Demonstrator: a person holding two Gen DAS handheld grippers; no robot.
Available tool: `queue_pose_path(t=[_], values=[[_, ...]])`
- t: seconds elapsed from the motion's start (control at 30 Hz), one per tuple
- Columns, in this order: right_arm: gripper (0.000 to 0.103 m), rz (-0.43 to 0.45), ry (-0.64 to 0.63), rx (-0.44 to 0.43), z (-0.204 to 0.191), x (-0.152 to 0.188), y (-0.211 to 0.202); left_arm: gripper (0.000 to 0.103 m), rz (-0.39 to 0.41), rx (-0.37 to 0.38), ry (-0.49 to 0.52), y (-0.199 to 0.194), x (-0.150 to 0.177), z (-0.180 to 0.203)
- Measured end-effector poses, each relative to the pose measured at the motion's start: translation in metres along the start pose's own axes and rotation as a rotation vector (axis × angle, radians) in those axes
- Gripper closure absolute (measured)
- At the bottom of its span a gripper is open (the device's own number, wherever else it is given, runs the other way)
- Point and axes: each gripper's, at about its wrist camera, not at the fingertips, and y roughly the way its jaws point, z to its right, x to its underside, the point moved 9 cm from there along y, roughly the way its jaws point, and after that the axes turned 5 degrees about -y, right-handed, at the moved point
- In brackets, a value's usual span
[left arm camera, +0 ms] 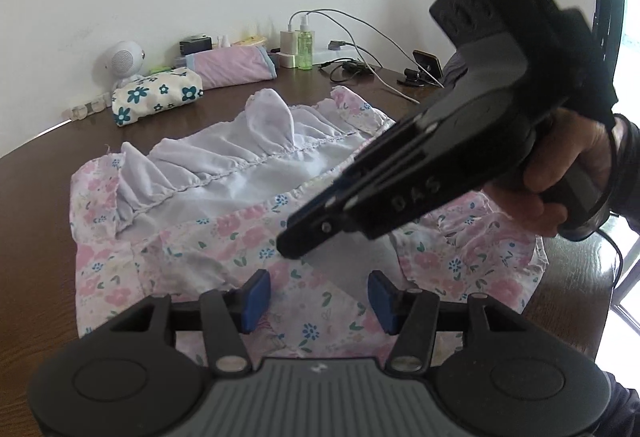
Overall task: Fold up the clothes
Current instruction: 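Pinch the folded floral layer with the right gripper and straighten it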
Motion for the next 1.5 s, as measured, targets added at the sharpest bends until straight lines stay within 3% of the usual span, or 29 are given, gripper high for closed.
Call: queue_pose_path(t=[0.1, 0.23, 0.3, 0.33, 0.37, 0.43, 0.5, 0.6, 0.73, 0.8, 0.87, 0.9, 0.93, 1.0, 1.03, 1.07, 1.2, 1.33, 1.43, 1.47, 1.5], values=[[0.086, 0.028, 0.013, 0.019, 0.004, 0.003, -0.015, 0.05, 0.042, 0.022, -0.073, -0.017, -0.007, -0.009], [0.085, 0.112, 0.053, 0.107, 0.028, 0.011, -0.072, 0.053, 0.049, -0.024, -0.09, -0.016, -0.013, -0.014], [0.084, 0.075, 0.065, 0.125, 0.031, 0.022, -0.074, 0.064, 0.034, -0.023, -0.09, -0.005, -0.014, -0.012], [0.084, 0.056, 0.07, 0.135, 0.033, 0.028, -0.075, 0.077, 0.015, -0.014, -0.107, 0.001, -0.013, -0.011], [0.084, 0.039, 0.066, 0.152, 0.031, 0.032, -0.07, 0.081, -0.005, -0.012, -0.123, 0.007, -0.012, -0.011], [0.076, 0.021, 0.053, 0.195, 0.03, 0.035, -0.058, 0.081, -0.019, -0.044, -0.125, 0.014, -0.01, -0.012], [0.076, 0.023, 0.011, 0.246, 0.026, 0.036, -0.049, 0.081, -0.025, -0.096, -0.129, 0.017, -0.006, -0.014], [0.101, 0.014, -0.045, 0.279, 0.021, 0.04, -0.042, 0.081, -0.011, -0.136, -0.179, 0.016, -0.003, -0.018], [0.101, 0.021, -0.053, 0.267, 0.016, 0.043, -0.047, 0.081, 0.013, -0.158, -0.222, 0.015, -0.002, -0.019], [0.095, 0.024, -0.034, 0.249, 0.011, 0.042, -0.053, 0.08, 0.022, -0.153, -0.23, 0.016, -0.002, -0.018], [0.079, 0.016, -0.037, 0.24, -0.001, 0.041, -0.052, 0.077, 0.03, -0.144, -0.237, 0.015, -0.001, -0.017], [0.063, 0.018, -0.063, 0.249, -0.008, 0.042, -0.052, 0.077, 0.031, -0.144, -0.246, 0.015, -0.001, -0.017], [0.062, 0.02, -0.088, 0.257, -0.015, 0.044, -0.051, 0.078, 0.034, -0.147, -0.261, 0.015, -0.001, -0.019], [0.065, 0.012, -0.13, 0.271, -0.024, 0.052, -0.049, 0.078, 0.049, -0.165, -0.293, 0.014, -0.001, -0.022], [0.078, 0.007, -0.15, 0.278, -0.029, 0.056, -0.048, 0.079, 0.058, -0.174, -0.304, 0.013, 0.0, -0.024], [0.083, 0.003, -0.171, 0.285, -0.033, 0.06, -0.047, 0.081, 0.065, -0.173, -0.315, 0.013, 0.001, -0.025], [0.084, 0.018, -0.183, 0.288, -0.041, 0.067, -0.058, 0.08, 0.091, -0.158, -0.382, 0.011, 0.001, -0.03], [0.082, 0.126, -0.154, 0.168, -0.058, 0.052, -0.067, 0.079, 0.148, -0.156, -0.469, 0.005, -0.001, -0.037], [0.083, 0.104, -0.13, 0.111, -0.066, 0.052, -0.046, 0.075, 0.157, -0.177, -0.511, 0.003, -0.001, -0.045], [0.085, 0.09, -0.125, 0.097, -0.068, 0.054, -0.038, 0.075, 0.155, -0.191, -0.516, 0.002, 0.001, -0.047], [0.095, 0.082, -0.12, 0.102, -0.068, 0.057, -0.032, 0.076, 0.155, -0.204, -0.521, 0.002, 0.002, -0.048]])
